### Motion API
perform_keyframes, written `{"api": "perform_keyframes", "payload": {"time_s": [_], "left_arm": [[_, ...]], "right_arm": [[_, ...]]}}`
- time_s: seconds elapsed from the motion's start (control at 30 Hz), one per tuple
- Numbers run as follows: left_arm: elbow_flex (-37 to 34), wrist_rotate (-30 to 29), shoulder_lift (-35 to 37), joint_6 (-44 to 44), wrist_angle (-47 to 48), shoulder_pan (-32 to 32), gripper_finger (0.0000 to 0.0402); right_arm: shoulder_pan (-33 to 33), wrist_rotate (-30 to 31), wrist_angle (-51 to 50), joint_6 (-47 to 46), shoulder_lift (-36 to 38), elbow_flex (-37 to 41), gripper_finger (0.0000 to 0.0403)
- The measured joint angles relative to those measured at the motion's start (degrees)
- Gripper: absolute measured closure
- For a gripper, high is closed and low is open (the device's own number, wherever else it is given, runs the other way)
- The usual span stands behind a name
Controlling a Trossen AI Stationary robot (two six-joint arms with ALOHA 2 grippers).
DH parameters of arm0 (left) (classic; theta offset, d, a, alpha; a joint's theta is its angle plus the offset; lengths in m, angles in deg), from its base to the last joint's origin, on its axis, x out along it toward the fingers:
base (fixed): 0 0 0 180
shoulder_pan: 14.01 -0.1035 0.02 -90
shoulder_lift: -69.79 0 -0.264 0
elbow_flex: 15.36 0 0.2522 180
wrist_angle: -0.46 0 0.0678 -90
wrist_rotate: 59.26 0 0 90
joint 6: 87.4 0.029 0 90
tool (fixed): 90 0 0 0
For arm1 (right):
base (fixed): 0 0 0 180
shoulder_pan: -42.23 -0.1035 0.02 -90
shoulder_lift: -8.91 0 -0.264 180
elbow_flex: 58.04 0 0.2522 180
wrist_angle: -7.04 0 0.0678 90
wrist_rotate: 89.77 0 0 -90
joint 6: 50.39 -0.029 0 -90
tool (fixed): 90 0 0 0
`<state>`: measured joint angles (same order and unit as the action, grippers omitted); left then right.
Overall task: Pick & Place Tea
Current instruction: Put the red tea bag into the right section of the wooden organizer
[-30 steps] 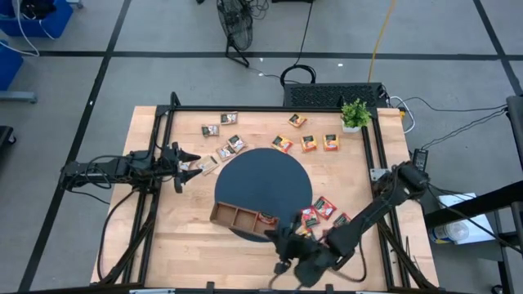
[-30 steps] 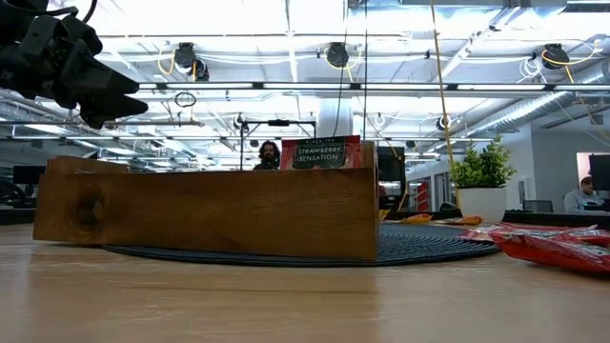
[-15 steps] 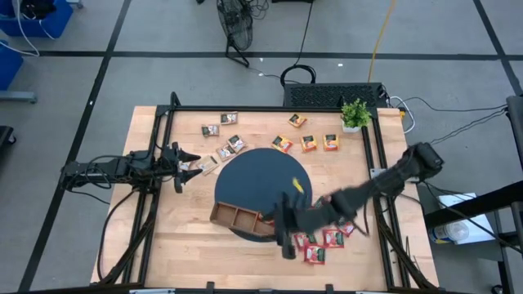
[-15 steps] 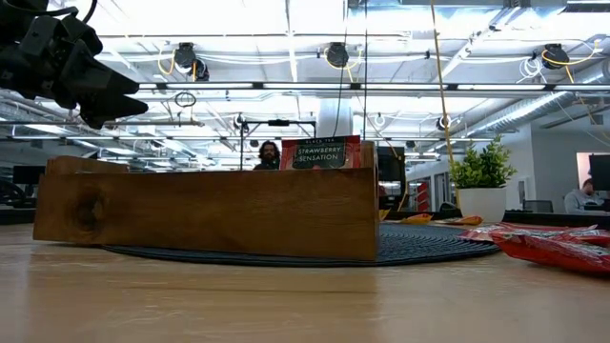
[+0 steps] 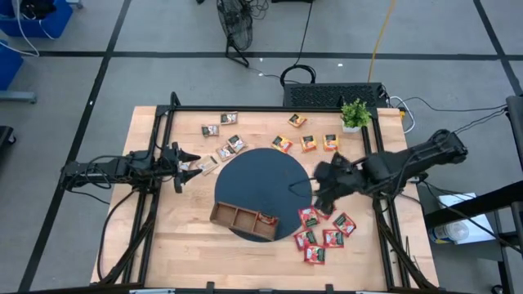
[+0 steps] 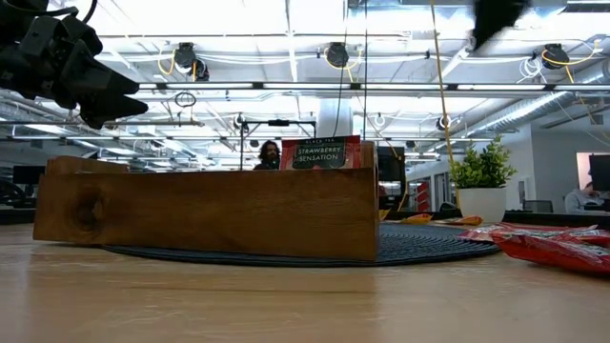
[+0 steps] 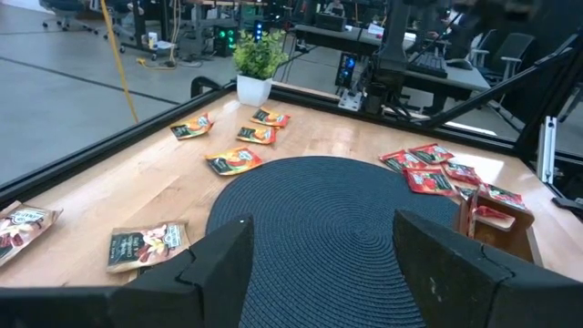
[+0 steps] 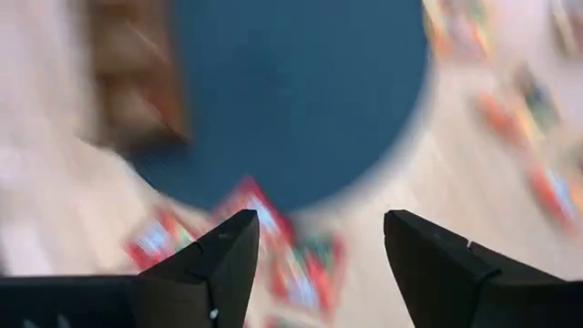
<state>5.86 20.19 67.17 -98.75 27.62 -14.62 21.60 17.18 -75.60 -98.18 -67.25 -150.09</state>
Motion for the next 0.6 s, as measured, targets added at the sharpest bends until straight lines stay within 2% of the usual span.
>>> {"api": "perform_keyframes", "payload": {"time_s": [0.07,0.17,0.33,0.5,0.6], "left_arm": [[0.01,0.00,0.01,0.00,0.01,-0.01,0.0144],[0.01,0.00,0.01,0.00,0.00,-0.01,0.0144],[0.01,0.00,0.01,0.00,0.01,0.01,0.0144],[0.01,0.00,0.01,0.00,0.03,0.01,0.0144],[-0.01,0.00,0.01,0.00,0.03,0.01,0.0144]], "right_arm": [[-1.81,-2.34,-6.33,-6.80,-0.29,1.68,0.0185],[-5.15,-7.55,-7.90,-15.29,-0.58,7.14,0.0184],[-10.19,-15.63,1.77,-24.28,-0.69,17.85,0.0185],[-13.91,-15.88,17.19,-32.74,-0.77,26.23,0.0193],[-15.73,-19.24,21.09,-37.04,-1.62,30.33,0.0198]]}}
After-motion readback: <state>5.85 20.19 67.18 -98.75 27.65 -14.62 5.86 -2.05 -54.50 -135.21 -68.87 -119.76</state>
